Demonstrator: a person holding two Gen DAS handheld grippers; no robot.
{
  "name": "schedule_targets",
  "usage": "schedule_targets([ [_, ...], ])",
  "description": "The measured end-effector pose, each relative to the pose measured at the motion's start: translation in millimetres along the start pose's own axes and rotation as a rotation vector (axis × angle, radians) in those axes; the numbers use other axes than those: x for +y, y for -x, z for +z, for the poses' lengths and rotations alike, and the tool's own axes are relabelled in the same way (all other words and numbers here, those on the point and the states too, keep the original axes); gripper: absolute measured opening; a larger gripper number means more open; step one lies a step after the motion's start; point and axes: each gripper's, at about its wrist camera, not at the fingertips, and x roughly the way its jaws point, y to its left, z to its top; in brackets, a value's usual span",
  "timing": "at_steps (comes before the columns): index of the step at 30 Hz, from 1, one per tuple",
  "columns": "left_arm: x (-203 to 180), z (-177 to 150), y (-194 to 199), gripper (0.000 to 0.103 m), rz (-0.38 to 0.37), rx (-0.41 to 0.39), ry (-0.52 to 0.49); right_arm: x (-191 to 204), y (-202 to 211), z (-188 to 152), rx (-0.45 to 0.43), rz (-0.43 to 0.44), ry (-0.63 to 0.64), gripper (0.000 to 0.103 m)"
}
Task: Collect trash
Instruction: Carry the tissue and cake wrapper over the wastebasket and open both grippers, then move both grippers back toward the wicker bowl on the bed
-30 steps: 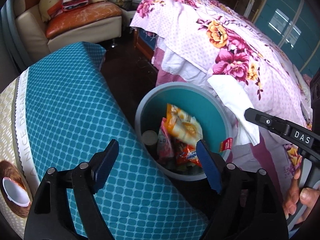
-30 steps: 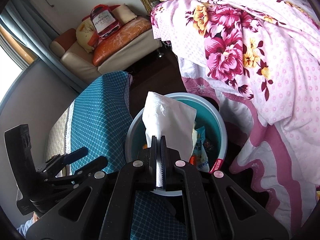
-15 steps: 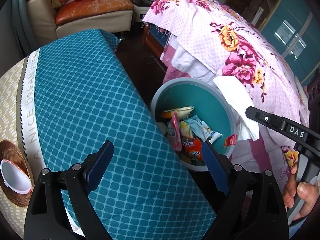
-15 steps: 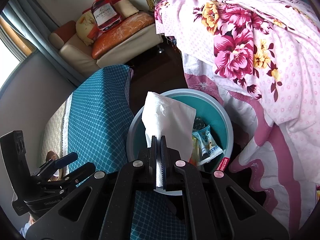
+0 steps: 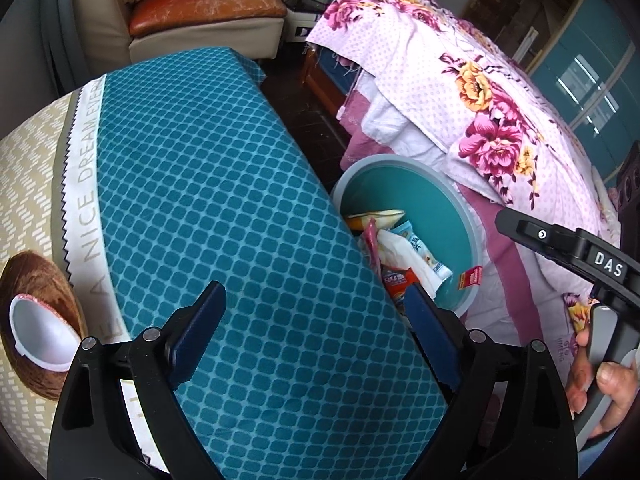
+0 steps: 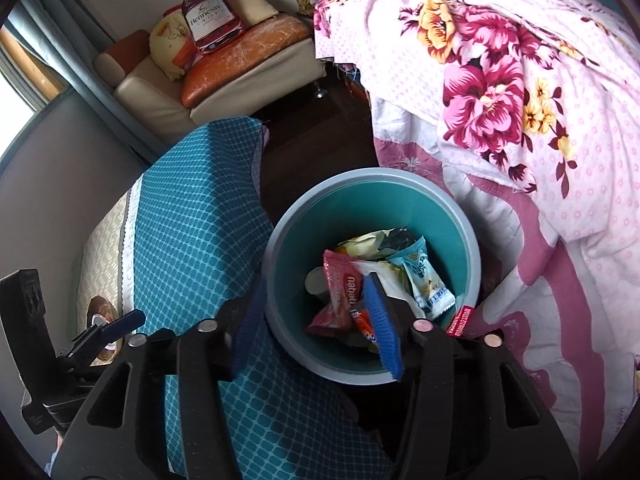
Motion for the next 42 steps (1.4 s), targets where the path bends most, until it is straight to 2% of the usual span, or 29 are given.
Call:
schedule_targets([
  [3,8.5,-6.0,6.9,0.091,0.008,-0.002,0.009,4.4,-0.5,1.2,0.009,0.017,0.003,0.057],
  [8,30.0,-16.2,20.5,0.091,0.030,-0.010,0.039,26.1,-0.2,-0.8,0.017,0.033,0.038,0.058],
  [15,85.3,-35.4,58.2,0.091,0.058,-0.041,0.142,71.2,-7.2,-6.1,0.050,0.087,0.127,0.058],
  [23,154.5,-63.9,98.5,0.095,0.098,-0.115,0.277,141.9,-22.4,-17.6,0.130,0.177,0.264,0.058],
  [28,195.7,-79.8,102.9,0.096,0.112,-0.107,0.358,189.1,-35.3,-25.8,0.193,0.192,0.371,0.058],
  [34,224.5,-90.2,104.9,0.096,0.118,-0.093,0.353,232.7,-54.4,-36.4,0.246,0.219,0.452,0.057],
  [35,226.9,-92.5,105.5,0.096,0.118,-0.091,0.348,240.6,-58.9,-38.5,0.253,0.235,0.468,0.056],
  [39,240.1,-100.1,108.7,0.096,0.109,-0.089,0.324,264.7,-78.9,-47.1,0.297,0.268,0.533,0.036],
  [42,246.4,-105.2,110.9,0.095,0.105,-0.090,0.301,279.9,-93.0,-54.1,0.321,0.270,0.582,0.030],
])
